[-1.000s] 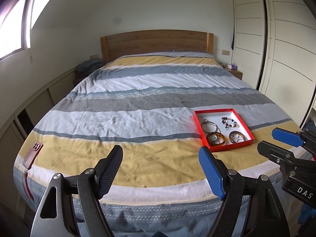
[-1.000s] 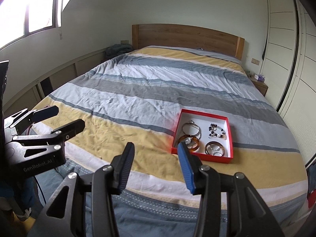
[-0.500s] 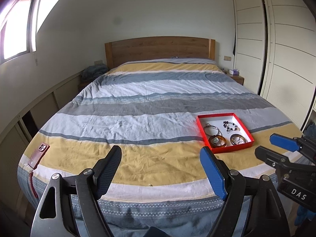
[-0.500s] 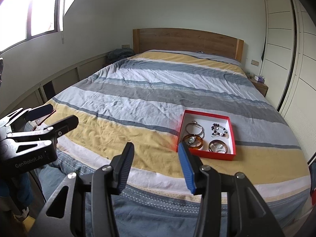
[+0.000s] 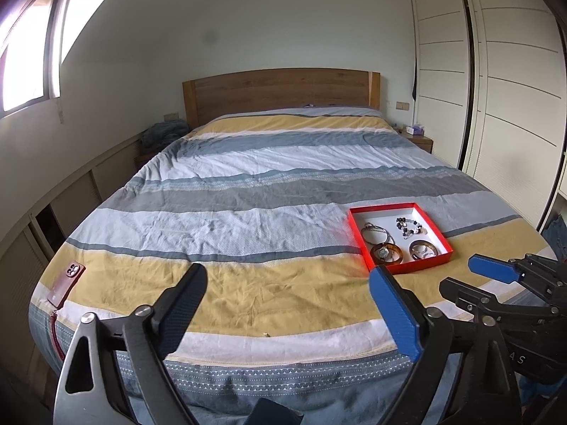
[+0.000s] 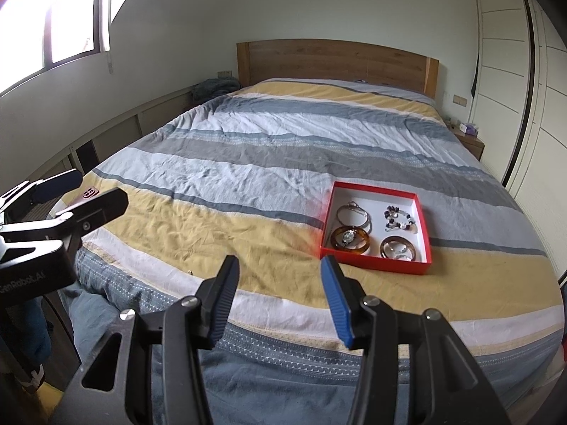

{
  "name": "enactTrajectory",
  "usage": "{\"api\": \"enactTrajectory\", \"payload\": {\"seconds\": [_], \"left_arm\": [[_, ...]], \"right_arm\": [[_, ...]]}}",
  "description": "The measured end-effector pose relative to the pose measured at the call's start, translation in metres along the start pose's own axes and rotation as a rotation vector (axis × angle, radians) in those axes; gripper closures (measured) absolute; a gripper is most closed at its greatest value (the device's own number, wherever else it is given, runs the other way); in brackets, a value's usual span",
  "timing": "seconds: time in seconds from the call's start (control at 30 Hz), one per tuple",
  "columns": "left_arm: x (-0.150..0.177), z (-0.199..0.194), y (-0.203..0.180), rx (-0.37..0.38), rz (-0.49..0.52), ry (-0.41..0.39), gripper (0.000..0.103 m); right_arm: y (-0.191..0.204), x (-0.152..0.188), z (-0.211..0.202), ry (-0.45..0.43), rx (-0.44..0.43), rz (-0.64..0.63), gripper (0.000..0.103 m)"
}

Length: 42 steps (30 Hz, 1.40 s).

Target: Organize jewelry

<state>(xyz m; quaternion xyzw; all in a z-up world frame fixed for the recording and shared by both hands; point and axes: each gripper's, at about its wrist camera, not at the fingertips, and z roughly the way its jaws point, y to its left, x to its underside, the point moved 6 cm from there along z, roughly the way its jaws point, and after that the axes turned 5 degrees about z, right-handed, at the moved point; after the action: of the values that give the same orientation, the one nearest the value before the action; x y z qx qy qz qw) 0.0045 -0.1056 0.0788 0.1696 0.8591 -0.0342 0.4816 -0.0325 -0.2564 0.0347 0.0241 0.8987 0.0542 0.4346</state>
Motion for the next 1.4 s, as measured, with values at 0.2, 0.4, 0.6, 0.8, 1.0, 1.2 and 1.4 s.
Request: {"api": "enactTrajectory", "payload": {"seconds": [0.2, 0.4, 0.6, 0.8, 1.0, 1.2, 1.4], "left_arm": [[0.005, 0.007, 0.001, -0.019, 0.006, 0.003, 0.001], [0.009, 0.017, 0.003, -0.063, 0.015, 0.023, 0.000], [0.013, 0.030, 0.008, -0.104, 0.016, 0.053, 0.000], [0.020, 0.046, 0.003, -0.112, 0.045, 0.086, 0.000], [0.027, 0.059, -0.001, -0.098, 0.054, 0.116, 0.000], [0.034, 0.071, 0.004, -0.090, 0.043, 0.144, 0.000], [0.044, 0.083, 0.010, -0.082, 0.031, 0.175, 0.000]], "right_arm": [[-0.009, 0.008, 0.012, 0.026, 0.003, 0.025, 0.056], [-0.018, 0.013, 0.022, 0.047, 0.000, 0.058, 0.056], [-0.023, 0.015, 0.028, 0.048, 0.005, 0.055, 0.056], [-0.027, 0.020, 0.039, 0.062, 0.010, 0.057, 0.056], [-0.035, 0.027, 0.052, 0.093, 0.018, 0.079, 0.056], [-0.041, 0.033, 0.063, 0.115, 0.036, 0.093, 0.056], [-0.045, 0.038, 0.071, 0.136, 0.056, 0.098, 0.056]]}}
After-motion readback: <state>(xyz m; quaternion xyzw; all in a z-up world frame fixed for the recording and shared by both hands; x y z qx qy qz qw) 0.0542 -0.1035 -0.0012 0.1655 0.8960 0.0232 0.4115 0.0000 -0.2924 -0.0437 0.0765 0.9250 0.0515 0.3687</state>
